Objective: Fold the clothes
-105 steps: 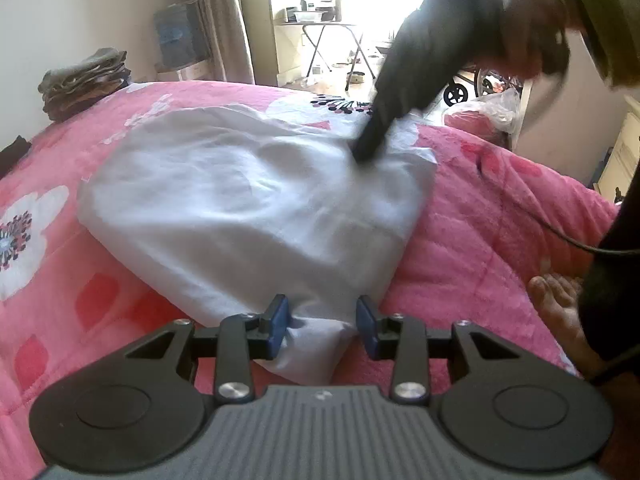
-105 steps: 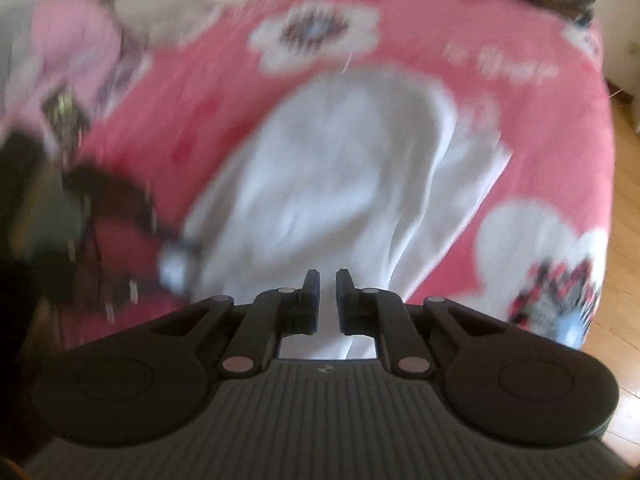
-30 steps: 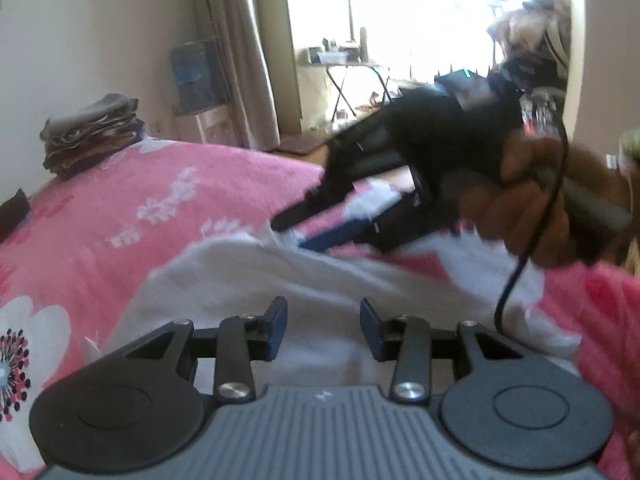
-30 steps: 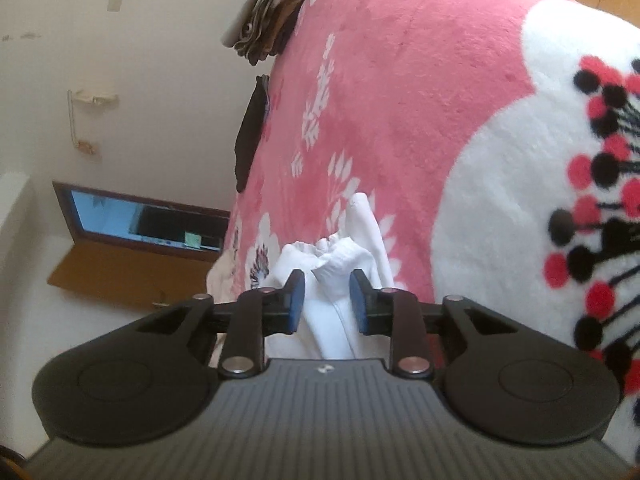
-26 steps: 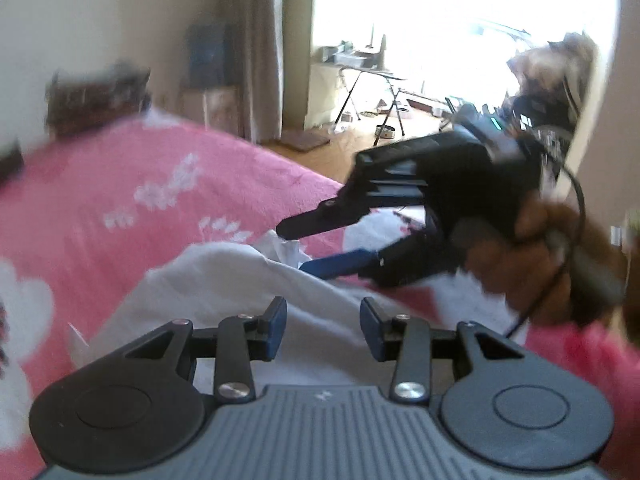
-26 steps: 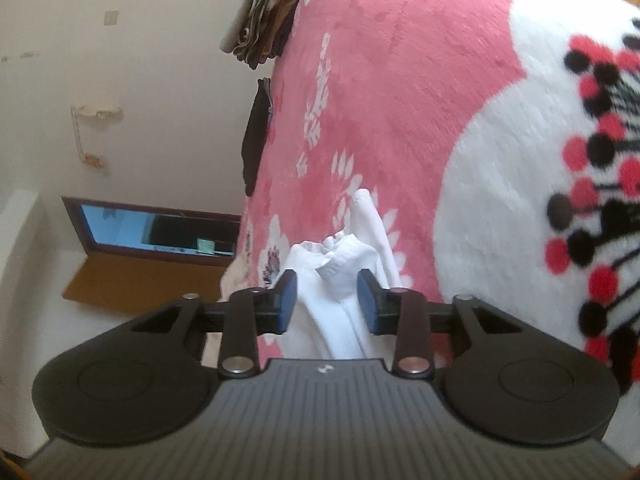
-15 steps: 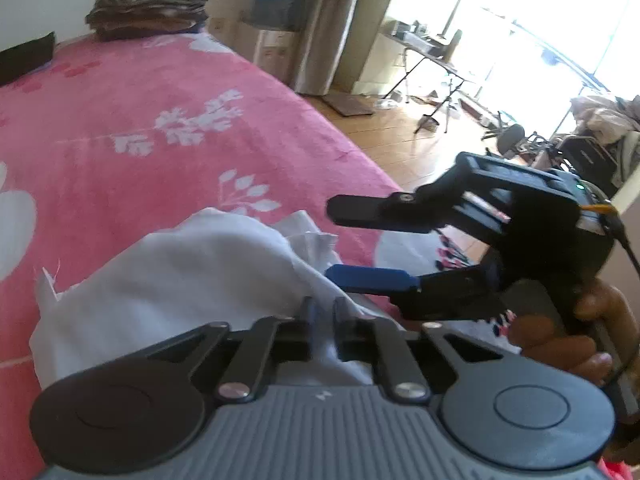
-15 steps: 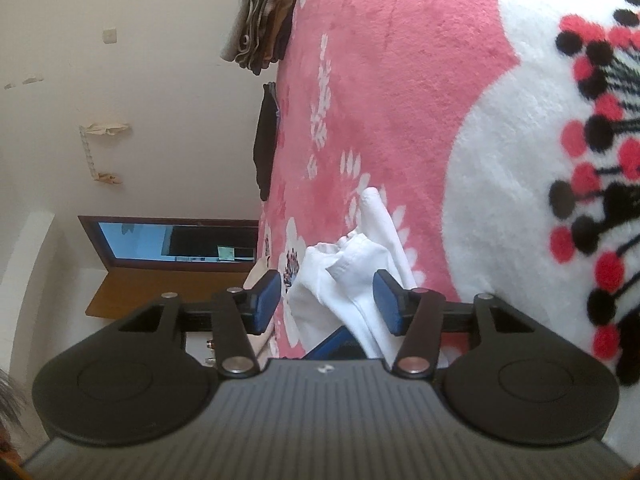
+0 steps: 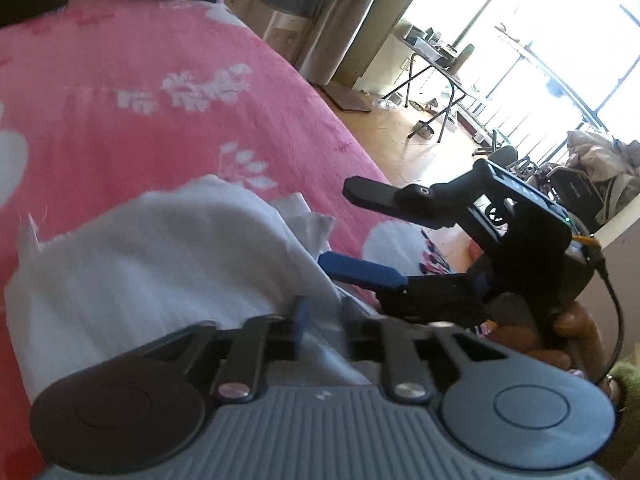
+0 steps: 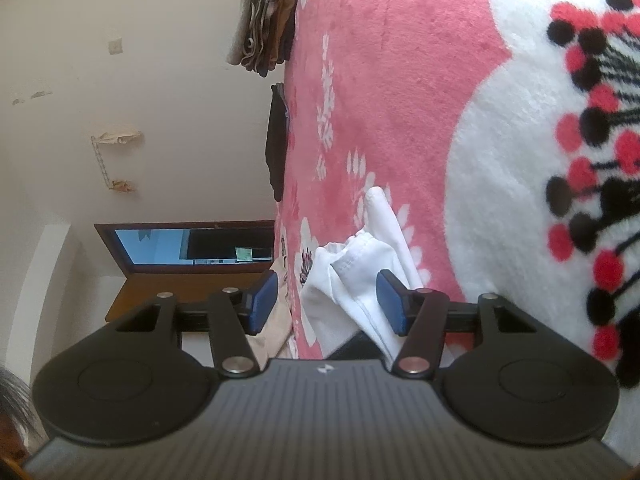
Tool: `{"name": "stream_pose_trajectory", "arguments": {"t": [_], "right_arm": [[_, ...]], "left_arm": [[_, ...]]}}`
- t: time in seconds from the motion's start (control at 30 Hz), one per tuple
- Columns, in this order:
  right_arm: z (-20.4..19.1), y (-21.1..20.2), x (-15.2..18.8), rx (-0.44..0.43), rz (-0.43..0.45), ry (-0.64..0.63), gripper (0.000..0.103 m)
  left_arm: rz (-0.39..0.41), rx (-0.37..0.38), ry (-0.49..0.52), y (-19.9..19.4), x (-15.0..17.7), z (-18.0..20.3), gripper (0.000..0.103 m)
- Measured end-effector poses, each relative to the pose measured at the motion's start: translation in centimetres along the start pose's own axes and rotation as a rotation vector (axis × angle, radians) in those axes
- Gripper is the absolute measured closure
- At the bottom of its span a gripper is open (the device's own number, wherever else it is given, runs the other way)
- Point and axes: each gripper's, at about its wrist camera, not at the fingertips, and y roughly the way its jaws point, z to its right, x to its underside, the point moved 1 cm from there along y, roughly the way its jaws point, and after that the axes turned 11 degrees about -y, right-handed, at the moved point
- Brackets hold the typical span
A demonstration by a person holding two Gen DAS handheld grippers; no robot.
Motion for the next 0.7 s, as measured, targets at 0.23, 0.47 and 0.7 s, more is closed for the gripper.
{"name": "stream_pose_trajectory", "arguments": {"t": [0.23,0.47,0.7], "right_arm": [[-0.1,0.1,0.2,-0.005,-0.014,-0.004,0.048],[-0.1,0.0,0.3,-0.010,-0.026,-0.010,0.048],[0.1,-0.3,0.2,-0.019,-0.028,-0.011,0.048]], "left_arm": [[-0.006,-0.038,-0.043,0.9,-0.3,0.2,0.071],[-0.002,-0.113,-0.087,1.7,-0.9,0.1,0.092],[0.016,-0.107,-0.129,1.5,-0.7,-0.7,0.101]]}}
